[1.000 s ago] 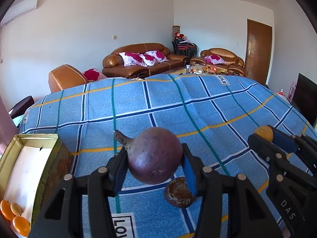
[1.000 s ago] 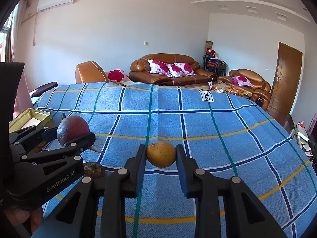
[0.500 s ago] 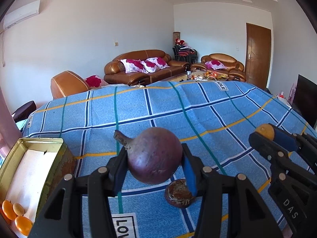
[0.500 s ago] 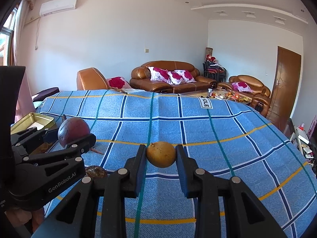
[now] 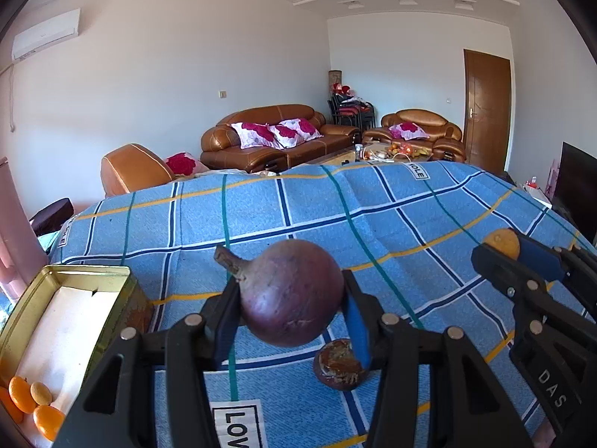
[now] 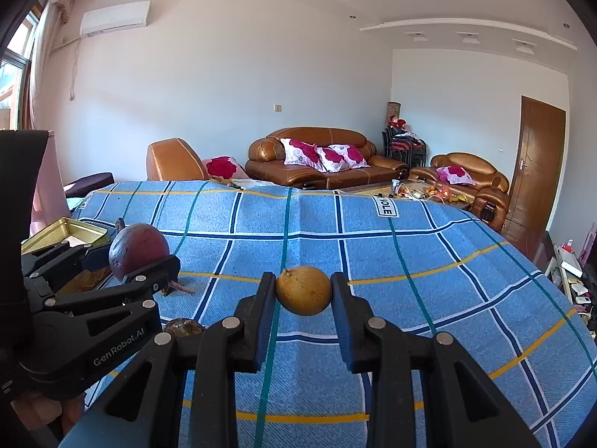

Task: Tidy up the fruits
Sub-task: 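Carry the tan fruit in the right gripper and purple fruit in the left gripper to the tray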

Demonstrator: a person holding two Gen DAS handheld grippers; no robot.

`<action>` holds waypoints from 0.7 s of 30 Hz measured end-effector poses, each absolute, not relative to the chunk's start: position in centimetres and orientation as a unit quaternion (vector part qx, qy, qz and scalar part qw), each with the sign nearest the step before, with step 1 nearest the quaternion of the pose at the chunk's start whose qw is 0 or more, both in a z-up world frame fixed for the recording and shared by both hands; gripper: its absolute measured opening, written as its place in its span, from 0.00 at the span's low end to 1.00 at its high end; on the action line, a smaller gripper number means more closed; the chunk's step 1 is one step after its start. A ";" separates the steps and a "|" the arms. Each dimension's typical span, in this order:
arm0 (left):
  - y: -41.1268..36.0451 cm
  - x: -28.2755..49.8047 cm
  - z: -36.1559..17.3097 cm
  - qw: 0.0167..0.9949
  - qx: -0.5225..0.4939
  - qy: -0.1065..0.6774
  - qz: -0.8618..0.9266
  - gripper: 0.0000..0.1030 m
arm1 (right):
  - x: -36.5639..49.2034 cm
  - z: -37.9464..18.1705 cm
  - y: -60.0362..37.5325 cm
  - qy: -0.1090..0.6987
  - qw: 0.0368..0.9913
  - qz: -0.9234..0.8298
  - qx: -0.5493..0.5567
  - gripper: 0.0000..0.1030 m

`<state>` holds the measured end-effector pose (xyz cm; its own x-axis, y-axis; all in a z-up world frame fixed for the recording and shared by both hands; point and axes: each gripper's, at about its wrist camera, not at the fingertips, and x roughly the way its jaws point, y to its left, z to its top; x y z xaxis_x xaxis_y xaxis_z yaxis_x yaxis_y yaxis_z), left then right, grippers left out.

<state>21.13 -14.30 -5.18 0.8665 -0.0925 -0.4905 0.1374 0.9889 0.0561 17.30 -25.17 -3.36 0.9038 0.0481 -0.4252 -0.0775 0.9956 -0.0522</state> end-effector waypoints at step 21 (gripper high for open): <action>-14.4 19.5 -4.7 0.972 0.049 0.221 -0.057 0.50 | 15.5 -2.8 -24.8 0.173 0.983 0.050 -0.037 0.31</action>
<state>19.53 -14.37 -4.65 0.8962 -0.0891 -0.4347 0.1326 0.9886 0.0708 15.52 -24.77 -2.81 0.9355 0.0850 -0.3431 -0.1107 0.9923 -0.0558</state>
